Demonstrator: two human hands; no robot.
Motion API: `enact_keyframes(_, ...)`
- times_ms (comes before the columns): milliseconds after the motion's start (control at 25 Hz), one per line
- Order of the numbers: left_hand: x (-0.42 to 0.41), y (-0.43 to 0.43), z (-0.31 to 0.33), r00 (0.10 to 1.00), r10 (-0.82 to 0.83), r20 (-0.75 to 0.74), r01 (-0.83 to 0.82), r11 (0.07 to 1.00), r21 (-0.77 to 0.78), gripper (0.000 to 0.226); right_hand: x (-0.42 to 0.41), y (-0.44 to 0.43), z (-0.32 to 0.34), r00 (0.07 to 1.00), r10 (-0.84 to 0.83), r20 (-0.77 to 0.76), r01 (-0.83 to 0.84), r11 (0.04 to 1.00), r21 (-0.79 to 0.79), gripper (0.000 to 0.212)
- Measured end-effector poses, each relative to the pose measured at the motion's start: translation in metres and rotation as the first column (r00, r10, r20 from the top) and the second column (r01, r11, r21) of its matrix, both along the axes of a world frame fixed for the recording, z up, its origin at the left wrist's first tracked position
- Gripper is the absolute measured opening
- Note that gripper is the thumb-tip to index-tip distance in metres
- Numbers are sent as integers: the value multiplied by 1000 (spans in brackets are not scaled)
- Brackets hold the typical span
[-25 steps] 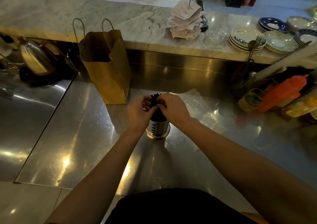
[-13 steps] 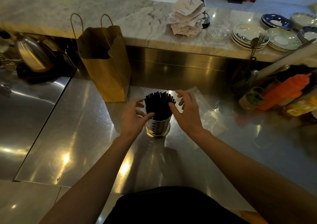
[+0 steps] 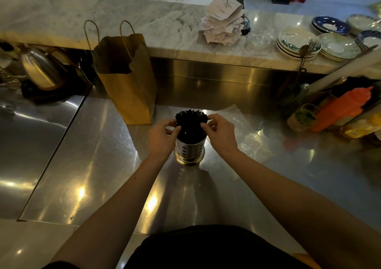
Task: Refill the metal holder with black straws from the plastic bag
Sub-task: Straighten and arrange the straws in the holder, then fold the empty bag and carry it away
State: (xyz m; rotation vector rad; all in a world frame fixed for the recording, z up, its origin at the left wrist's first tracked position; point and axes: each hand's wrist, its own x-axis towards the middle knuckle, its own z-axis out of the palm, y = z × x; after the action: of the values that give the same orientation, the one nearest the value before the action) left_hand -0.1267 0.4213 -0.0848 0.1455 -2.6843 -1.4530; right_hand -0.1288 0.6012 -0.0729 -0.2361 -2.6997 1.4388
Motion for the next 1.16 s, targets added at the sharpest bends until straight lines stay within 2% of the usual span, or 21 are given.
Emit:
enact_keyframes(160, 8, 3, 4, 997, 68, -46, -67, 997, 38, 32, 8, 5, 3, 1000, -31, -4, 30, 989, -146, 34)
enact_keyframes(280, 17, 19, 18, 982, 123, -143, -108, 988, 111, 25, 15, 24, -1, 998, -59, -26, 54, 985, -164, 27)
enact_keyframes(440, 34, 58, 38, 952, -32, -304, 69, 991, 113, 10, 19, 65, -11, 992, -121, 20, 122, 987, -105, 27)
enact_keyframes(560, 41, 95, 36, 946, -181, -271, 220, 968, 122, 5, 16, 95, -19, 986, -127, 109, 125, 992, 23, 36)
enact_keyframes(640, 39, 123, 21, 956, -240, -166, 261, 959, 115, 7, 11, 117, -30, 981, -120, 153, 100, 986, 134, 43)
enact_keyframes(720, 33, 144, 4, 966, -232, 111, 212, 963, 170, 20, 5, 134, -39, 974, -96, 205, 55, 979, 199, 51)
enact_keyframes(800, 23, 161, -14, 873, -198, 447, 106, 969, 223, 40, -3, 151, -47, 960, -74, 272, 9, 972, 234, 58)
enact_keyframes(840, 18, 169, -23, 815, -186, 549, 66, 971, 232, 52, -8, 160, -51, 951, -69, 303, -11, 967, 255, 62)
enact_keyframes(920, 8, 178, -42, 766, -132, 630, -14, 975, 220, 68, -17, 172, -57, 932, -52, 358, -59, 954, 293, 66)
enact_keyframes(1040, -5, 178, -70, 732, 0, 681, -157, 973, 169, 80, -31, 186, -68, 902, -27, 430, -113, 948, 297, 69)
enact_keyframes(1160, -8, 177, -84, 676, 41, 736, -318, 917, 242, 88, -40, 193, -82, 865, -43, 500, -96, 964, 249, 68)
